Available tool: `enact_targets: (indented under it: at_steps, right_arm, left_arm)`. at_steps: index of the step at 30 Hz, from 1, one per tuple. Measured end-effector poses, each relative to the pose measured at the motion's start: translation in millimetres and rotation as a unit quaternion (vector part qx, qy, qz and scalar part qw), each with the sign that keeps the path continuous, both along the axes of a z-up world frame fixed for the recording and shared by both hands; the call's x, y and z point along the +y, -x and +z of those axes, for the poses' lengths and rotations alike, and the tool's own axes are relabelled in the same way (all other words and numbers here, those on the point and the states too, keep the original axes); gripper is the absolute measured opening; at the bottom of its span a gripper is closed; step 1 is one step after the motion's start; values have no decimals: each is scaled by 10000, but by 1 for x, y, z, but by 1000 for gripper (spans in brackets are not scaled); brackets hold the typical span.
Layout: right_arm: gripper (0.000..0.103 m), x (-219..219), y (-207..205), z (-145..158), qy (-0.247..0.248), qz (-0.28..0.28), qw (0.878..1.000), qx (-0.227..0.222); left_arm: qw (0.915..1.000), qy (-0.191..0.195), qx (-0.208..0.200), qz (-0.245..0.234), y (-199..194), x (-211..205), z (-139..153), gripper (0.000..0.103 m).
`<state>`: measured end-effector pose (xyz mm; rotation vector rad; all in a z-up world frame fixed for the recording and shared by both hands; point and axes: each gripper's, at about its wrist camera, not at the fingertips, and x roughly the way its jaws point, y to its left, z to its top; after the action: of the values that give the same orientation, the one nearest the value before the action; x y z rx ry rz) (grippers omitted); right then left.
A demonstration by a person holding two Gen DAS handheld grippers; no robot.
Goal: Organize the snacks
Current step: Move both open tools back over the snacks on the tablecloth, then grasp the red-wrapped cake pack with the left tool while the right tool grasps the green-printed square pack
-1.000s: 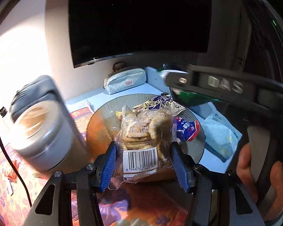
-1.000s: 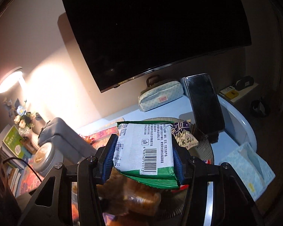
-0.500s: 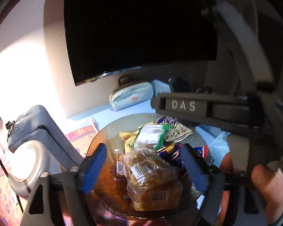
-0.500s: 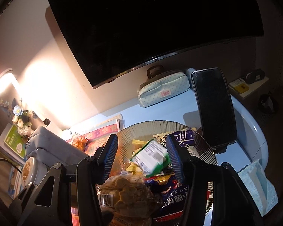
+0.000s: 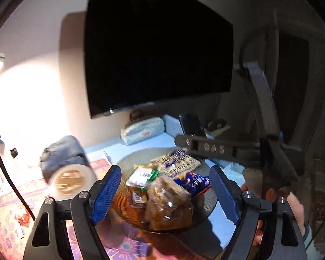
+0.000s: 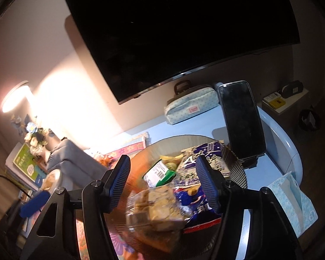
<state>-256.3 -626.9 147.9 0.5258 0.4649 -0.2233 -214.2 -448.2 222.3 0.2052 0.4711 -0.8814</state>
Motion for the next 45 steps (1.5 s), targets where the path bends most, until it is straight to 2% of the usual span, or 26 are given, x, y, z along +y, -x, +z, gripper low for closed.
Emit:
enact_targets:
  at_steps: [5,12,16,18,22,26,31,36,40,45]
  right_arm:
    - [63,17,2,8,82,98,9999,-79]
    - [63,44,11,19,82,148,9996,-210]
    - [64,70,23,30,190,238,9988,-375]
    - [70,85,25,32,226,352,9983,-416]
    - [71,123,24,31,216,682,9963,-484]
    - [71,169,17,14,197,1180,9922,-345]
    - [71,225,-10,-20,65,1852,9825,187]
    - [71,275,-50,-49,0,2287,9704,772]
    - [71,298,-78,-61,-40,2286,9683,1009]
    - [71,306,-122,-75,-122,1818,9741,1338]
  left_arm:
    - [9992,324,-51,239,-5,46,27,82]
    - [9933,667,-123,939,-30,123,46,83]
    - [9847,852,-108,1517,-45,185,55,83]
    - [9779,978,-68,1847,-52,218,58,83]
    - [9664,1086,90,2328,-69,273,54,83]
    - [9608,853,137,2636,-84,316,38,93]
    - [9555,470,257,2899,-108,352,5,93]
    - [9585,190,542,2793,-143,363,-32,93]
    - [9644,-103,808,2515,-179,356,-64,93]
    - [9697,-444,1000,2184,-222,336,-103,93]
